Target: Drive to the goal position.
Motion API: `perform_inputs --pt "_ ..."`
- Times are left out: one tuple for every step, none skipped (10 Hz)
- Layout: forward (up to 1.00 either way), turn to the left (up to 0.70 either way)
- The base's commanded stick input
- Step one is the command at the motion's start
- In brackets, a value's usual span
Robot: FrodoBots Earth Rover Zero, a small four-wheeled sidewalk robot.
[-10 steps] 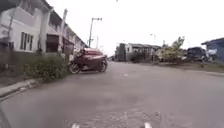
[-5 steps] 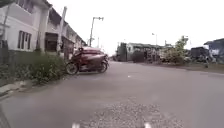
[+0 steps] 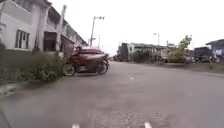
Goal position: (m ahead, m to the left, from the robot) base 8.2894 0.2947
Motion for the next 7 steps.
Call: perform_inputs --pt "0.7 0.0" --pt "0.7 0.0" --pt "0.7 -0.22" --pt "0.7 -0.32" --pt "0.7 -0.34" --pt "0.7 -0.27" --pt "0.7 -0.11"
